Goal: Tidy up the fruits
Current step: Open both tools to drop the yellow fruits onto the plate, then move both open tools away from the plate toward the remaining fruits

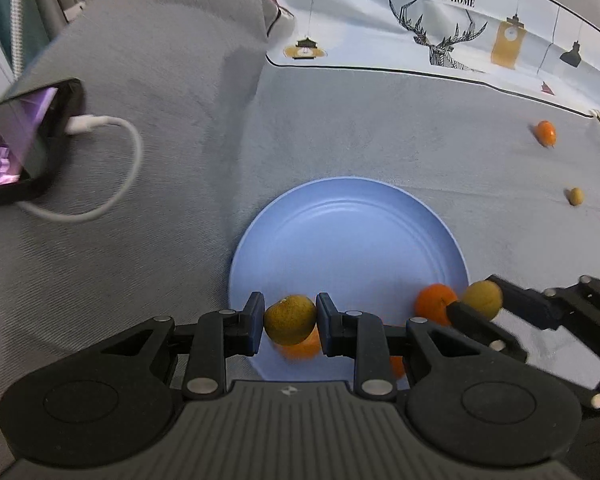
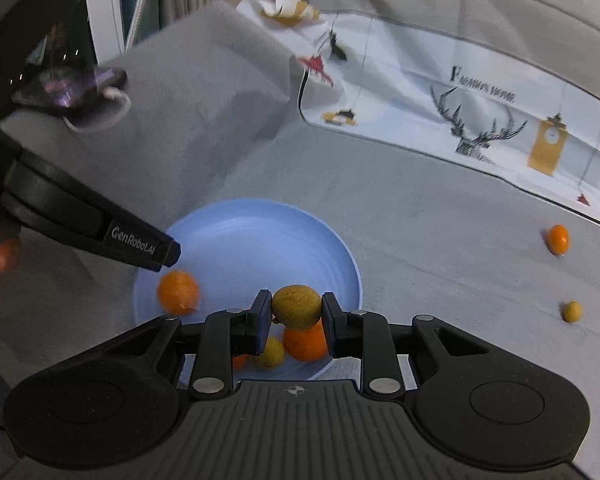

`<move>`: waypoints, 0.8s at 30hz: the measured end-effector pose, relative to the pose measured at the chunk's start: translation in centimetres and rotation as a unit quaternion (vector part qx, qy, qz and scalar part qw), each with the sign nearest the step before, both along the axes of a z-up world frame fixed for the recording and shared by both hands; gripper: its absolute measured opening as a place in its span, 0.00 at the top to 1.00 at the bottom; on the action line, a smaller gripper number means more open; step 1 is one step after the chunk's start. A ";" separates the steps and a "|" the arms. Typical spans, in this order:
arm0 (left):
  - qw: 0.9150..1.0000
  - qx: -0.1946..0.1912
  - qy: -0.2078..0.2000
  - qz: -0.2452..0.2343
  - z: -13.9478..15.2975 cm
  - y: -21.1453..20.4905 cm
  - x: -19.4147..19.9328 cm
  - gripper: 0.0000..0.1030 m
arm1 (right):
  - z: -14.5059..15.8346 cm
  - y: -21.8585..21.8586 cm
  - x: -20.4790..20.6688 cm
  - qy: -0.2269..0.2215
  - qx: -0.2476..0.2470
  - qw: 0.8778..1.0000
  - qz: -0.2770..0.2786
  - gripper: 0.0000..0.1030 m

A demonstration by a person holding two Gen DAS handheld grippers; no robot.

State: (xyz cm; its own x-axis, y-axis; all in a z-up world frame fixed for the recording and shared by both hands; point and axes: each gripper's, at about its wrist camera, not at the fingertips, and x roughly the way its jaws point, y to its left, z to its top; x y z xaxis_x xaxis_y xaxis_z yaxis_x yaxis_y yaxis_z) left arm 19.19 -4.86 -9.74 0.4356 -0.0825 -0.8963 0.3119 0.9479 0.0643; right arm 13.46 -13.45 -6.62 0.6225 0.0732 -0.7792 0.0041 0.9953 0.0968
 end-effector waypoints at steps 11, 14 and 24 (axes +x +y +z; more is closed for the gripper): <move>0.995 0.033 -0.081 -0.044 0.8 -1.0 -2.2 0.00 | -2.1 0.3 0.9 -0.001 -0.039 0.999 0.027 0.07; 0.994 0.042 -0.088 -0.056 1.7 -0.1 -4.6 0.00 | -1.0 0.3 -1.4 0.000 -0.041 0.998 0.041 0.04; 0.997 -0.014 -0.076 -0.031 5.8 5.8 -12.3 0.00 | 4.3 1.7 -10.6 -0.011 -0.034 0.999 -0.005 0.01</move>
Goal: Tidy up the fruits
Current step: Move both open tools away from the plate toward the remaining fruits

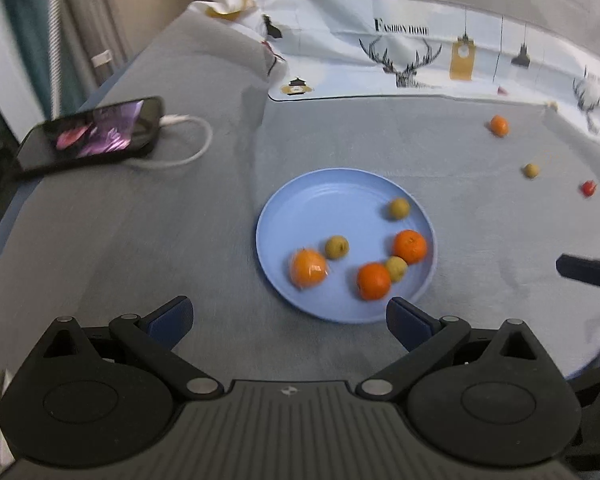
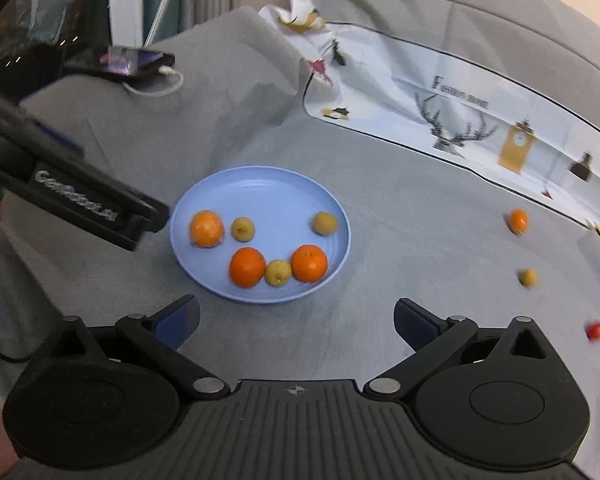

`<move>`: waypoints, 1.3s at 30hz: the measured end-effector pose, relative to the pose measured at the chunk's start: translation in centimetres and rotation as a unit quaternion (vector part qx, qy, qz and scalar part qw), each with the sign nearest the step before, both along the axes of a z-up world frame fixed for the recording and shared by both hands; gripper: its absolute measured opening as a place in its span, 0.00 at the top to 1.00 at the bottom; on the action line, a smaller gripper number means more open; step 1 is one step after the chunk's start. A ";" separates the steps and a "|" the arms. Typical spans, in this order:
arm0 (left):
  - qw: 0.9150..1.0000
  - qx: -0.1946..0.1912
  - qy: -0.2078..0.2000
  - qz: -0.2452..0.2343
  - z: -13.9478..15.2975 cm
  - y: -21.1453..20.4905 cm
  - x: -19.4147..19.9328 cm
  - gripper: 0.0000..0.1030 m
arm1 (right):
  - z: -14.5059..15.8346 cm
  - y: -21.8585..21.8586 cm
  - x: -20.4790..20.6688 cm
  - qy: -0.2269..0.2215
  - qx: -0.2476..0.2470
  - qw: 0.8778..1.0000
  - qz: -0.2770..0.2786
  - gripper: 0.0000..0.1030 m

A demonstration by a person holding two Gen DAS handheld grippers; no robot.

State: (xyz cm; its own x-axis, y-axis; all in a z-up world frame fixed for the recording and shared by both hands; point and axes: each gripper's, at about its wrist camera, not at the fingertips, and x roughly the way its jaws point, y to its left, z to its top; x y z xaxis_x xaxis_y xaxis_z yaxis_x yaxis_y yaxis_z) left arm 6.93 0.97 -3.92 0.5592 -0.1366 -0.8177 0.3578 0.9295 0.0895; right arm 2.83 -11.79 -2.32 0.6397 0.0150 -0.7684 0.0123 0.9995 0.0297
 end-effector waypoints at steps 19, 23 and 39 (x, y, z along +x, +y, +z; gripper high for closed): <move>0.998 -0.040 -0.057 -0.008 4.7 2.4 -9.2 0.00 | 7.2 2.8 -9.5 -0.089 -0.011 0.994 -0.066 0.01; 0.997 -0.039 -0.068 0.000 5.4 3.3 -10.2 0.00 | 7.7 4.1 -10.4 -0.095 -0.032 0.993 -0.056 0.01; 0.996 -0.010 -0.077 -0.041 6.2 2.4 -12.1 0.00 | 9.2 3.9 -12.4 -0.123 -0.009 0.989 -0.076 0.01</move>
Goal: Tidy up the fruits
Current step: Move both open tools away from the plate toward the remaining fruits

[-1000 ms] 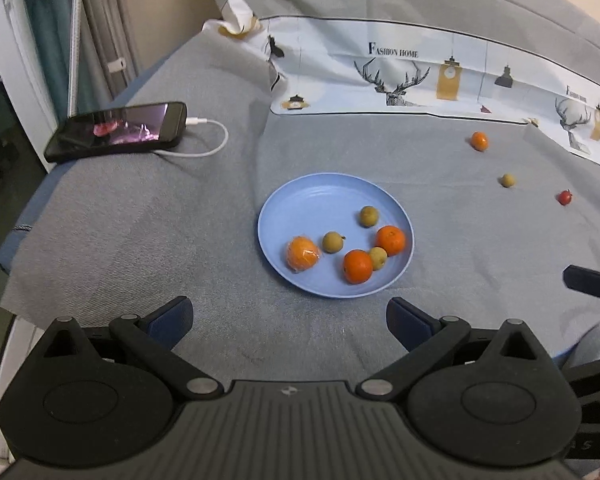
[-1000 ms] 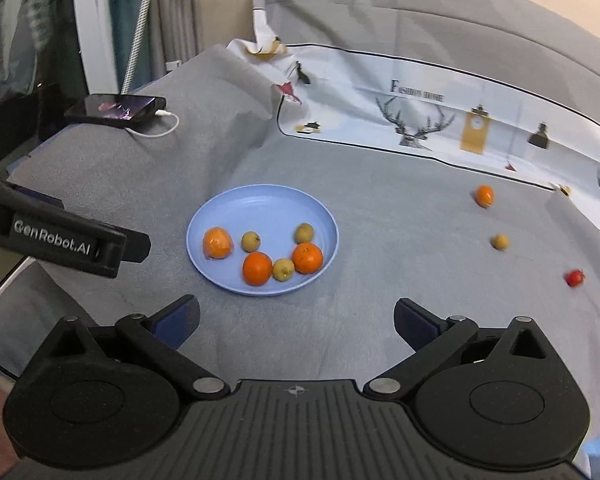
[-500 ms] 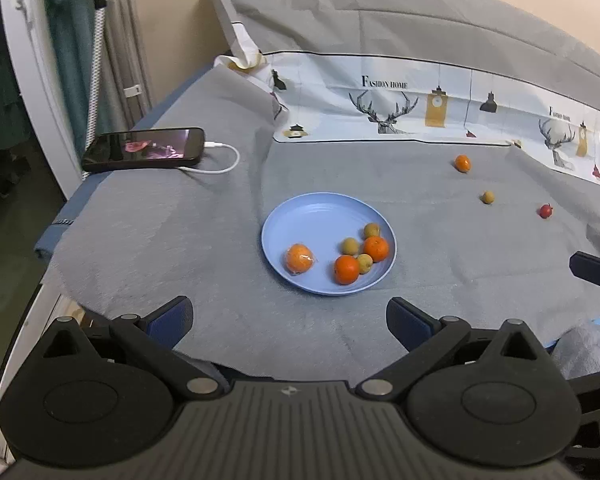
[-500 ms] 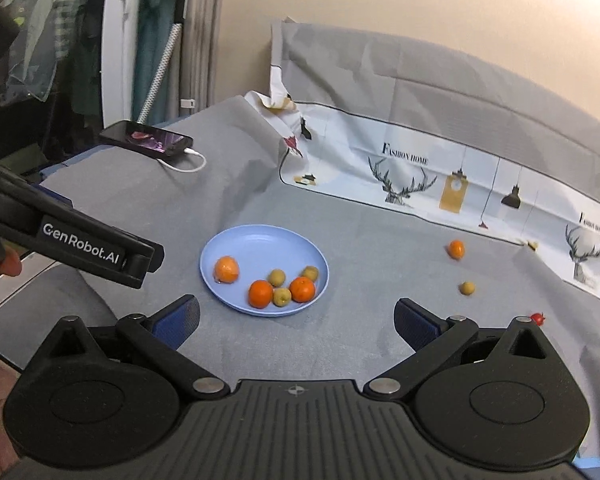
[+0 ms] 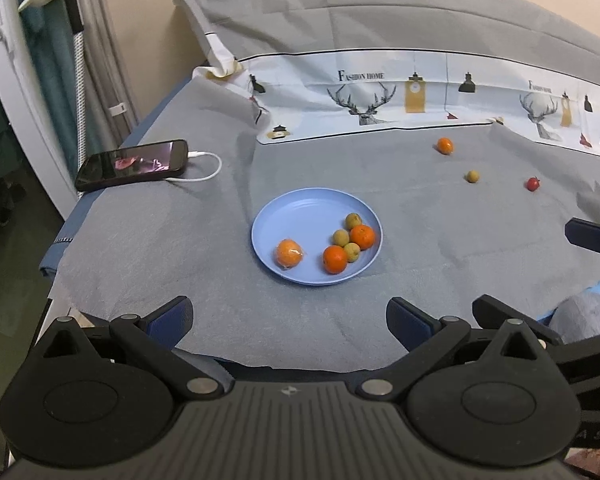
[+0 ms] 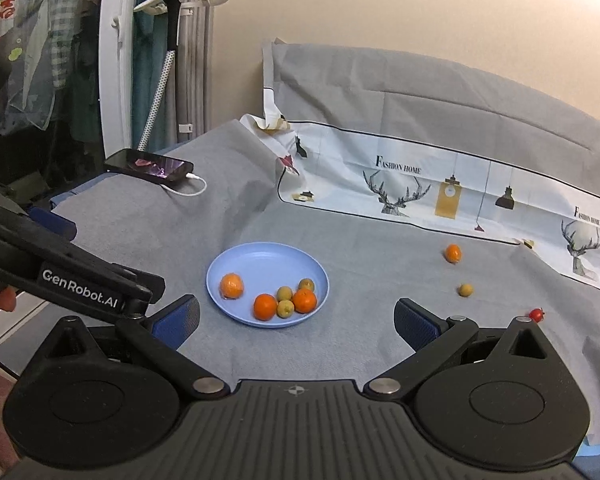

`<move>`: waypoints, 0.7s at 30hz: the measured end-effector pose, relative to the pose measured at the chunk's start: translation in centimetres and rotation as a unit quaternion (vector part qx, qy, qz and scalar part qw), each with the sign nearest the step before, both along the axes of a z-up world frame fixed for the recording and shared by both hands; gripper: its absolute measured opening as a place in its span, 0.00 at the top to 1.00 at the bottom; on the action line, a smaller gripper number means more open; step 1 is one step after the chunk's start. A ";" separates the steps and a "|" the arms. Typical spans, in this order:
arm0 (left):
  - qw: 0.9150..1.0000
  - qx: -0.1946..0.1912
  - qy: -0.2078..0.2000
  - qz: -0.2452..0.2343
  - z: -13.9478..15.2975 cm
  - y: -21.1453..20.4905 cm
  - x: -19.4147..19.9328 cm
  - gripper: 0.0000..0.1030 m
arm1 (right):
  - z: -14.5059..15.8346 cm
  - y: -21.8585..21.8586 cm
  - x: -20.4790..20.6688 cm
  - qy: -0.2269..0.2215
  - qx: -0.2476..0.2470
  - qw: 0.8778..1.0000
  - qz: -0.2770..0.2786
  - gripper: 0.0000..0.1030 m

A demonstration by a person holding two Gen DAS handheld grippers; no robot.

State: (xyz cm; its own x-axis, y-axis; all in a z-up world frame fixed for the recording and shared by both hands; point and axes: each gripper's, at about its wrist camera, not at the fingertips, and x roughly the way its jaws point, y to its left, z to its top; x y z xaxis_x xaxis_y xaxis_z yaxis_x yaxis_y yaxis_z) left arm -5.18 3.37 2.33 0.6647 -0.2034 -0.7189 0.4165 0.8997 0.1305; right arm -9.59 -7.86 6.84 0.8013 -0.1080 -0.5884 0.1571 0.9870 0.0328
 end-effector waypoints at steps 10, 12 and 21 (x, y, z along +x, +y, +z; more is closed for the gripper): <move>1.000 0.001 0.002 -0.002 -0.2 -0.2 0.3 0.00 | -0.5 -0.4 -0.1 0.001 0.018 1.000 0.000 0.01; 1.000 0.002 0.005 -0.003 -0.3 -0.4 0.3 0.00 | -0.6 -0.6 0.0 0.003 0.025 1.000 0.000 0.01; 1.000 0.012 0.022 -0.007 -1.0 -1.1 1.0 0.00 | -2.0 -1.6 0.5 0.024 0.048 0.998 -0.012 0.01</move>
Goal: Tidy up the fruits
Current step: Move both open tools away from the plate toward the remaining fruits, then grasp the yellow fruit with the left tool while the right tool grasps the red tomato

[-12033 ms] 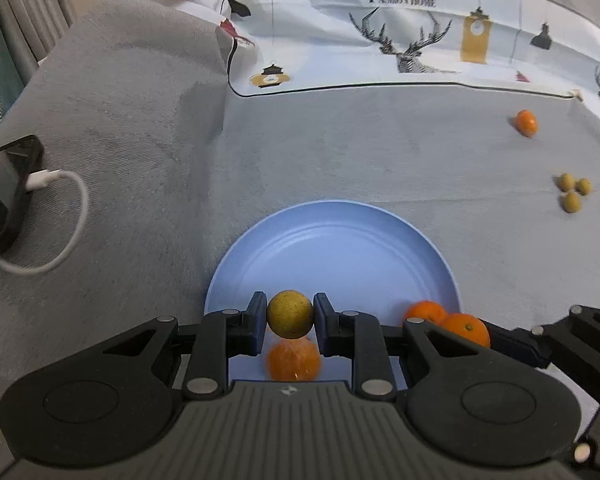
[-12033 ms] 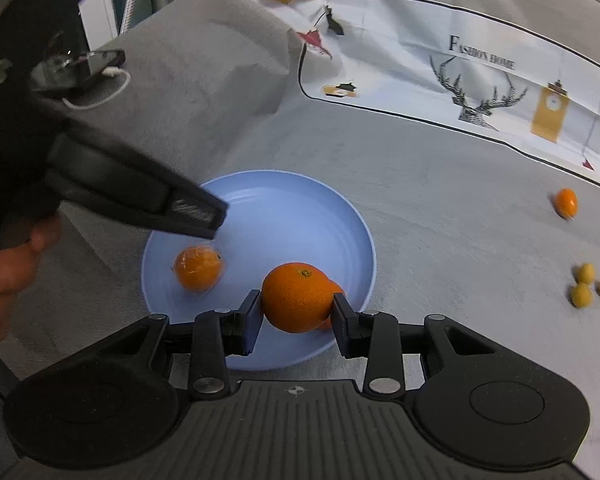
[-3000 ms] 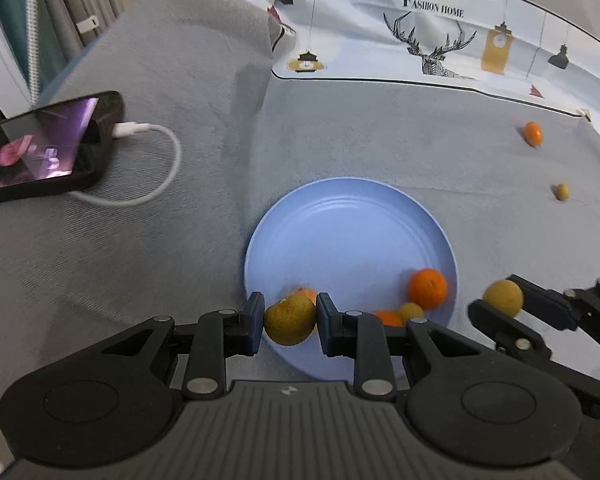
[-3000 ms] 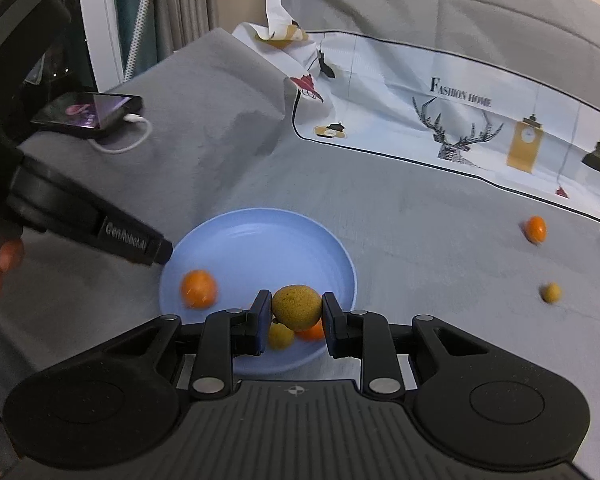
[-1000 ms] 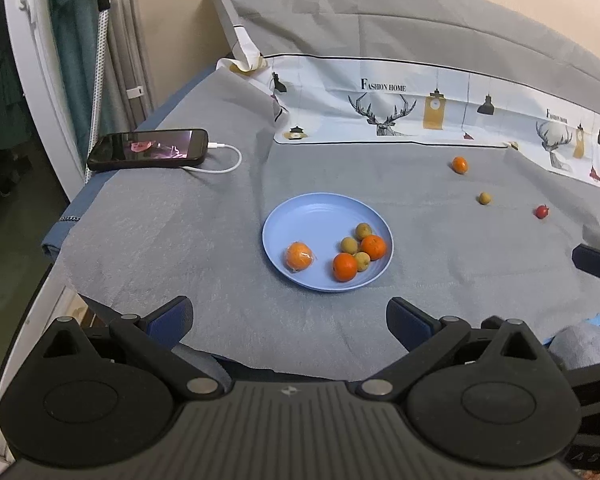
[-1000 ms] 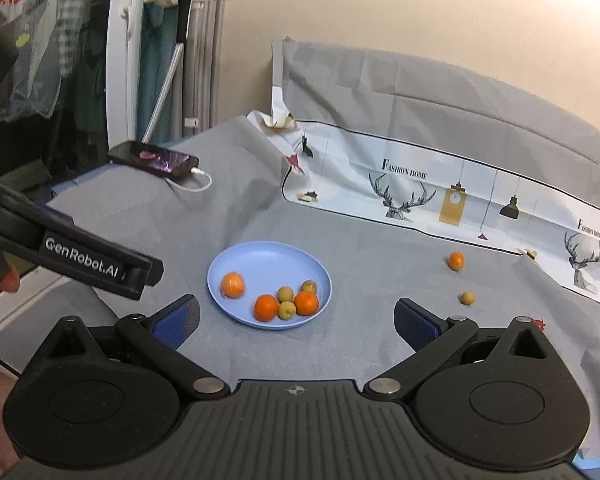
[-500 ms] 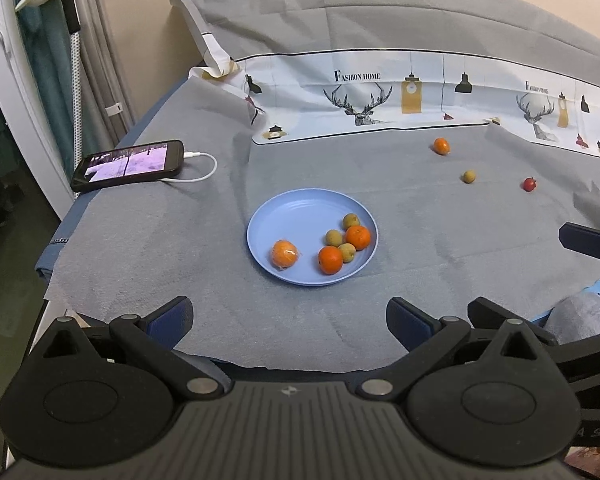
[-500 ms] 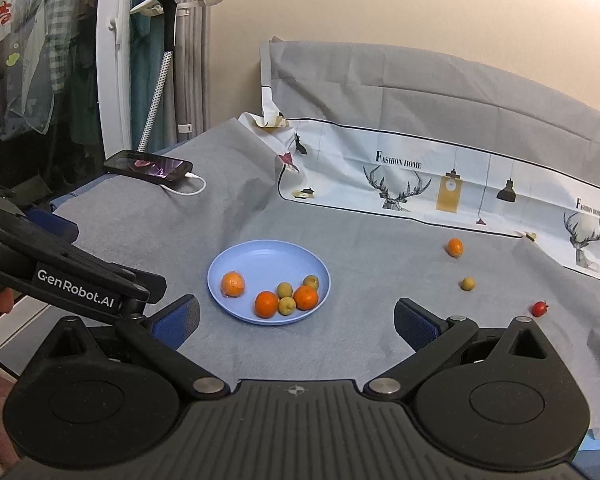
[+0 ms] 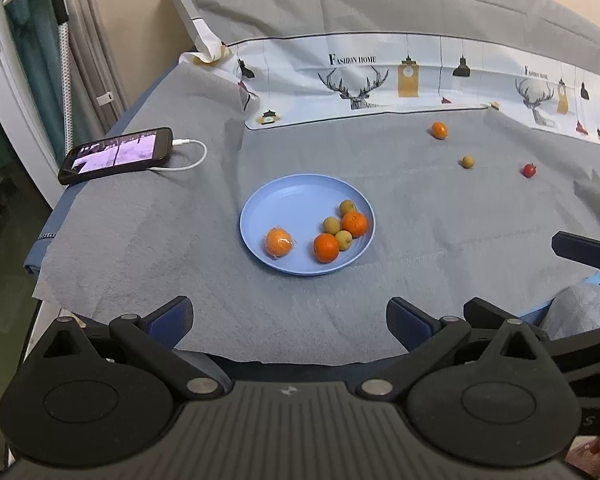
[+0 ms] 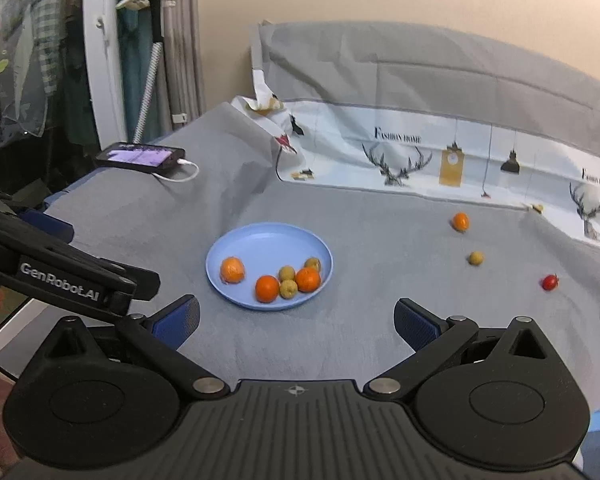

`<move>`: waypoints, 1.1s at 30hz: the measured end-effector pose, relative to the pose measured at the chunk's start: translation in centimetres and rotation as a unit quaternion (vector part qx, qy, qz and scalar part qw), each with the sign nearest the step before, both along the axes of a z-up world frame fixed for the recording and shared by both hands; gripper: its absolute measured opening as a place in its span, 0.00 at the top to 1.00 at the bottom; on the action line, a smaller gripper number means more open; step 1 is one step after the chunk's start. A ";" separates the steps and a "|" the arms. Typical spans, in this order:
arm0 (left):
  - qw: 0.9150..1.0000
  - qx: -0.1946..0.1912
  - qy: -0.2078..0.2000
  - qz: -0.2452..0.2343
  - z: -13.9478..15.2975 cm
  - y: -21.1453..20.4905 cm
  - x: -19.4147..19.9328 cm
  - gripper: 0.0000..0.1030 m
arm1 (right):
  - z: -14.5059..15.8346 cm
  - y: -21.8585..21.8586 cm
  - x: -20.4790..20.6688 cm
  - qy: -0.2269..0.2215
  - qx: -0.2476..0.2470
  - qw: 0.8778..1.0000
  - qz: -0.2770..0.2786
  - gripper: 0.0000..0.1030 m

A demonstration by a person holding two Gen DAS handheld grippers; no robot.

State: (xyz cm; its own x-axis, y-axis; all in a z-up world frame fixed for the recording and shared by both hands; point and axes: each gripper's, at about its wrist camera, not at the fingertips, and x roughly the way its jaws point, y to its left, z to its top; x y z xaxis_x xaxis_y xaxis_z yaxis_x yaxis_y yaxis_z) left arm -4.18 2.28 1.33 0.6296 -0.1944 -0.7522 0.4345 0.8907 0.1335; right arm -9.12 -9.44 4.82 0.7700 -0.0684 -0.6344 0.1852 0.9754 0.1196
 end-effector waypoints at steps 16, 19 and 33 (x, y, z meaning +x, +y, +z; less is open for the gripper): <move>0.999 0.034 0.025 -0.013 -1.2 -5.5 3.2 0.00 | -2.7 -5.0 1.0 0.023 0.058 0.997 -0.044 0.01; 0.999 0.035 0.034 -0.012 -1.5 -6.4 3.9 0.00 | -3.4 -6.8 1.3 0.027 0.074 0.994 -0.068 0.01; 0.997 0.033 0.048 -0.058 -4.0 -15.7 8.0 0.00 | -8.0 -16.6 1.1 0.065 0.074 0.970 -0.221 0.01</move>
State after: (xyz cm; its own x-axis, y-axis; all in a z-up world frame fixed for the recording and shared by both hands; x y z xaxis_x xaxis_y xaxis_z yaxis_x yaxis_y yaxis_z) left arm 3.80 -13.41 -2.64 0.5305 -0.2096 -0.8213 0.5475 0.8244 0.1433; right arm -8.03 -26.04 -3.21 0.5996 -0.2739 -0.7520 0.6037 0.7716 0.2004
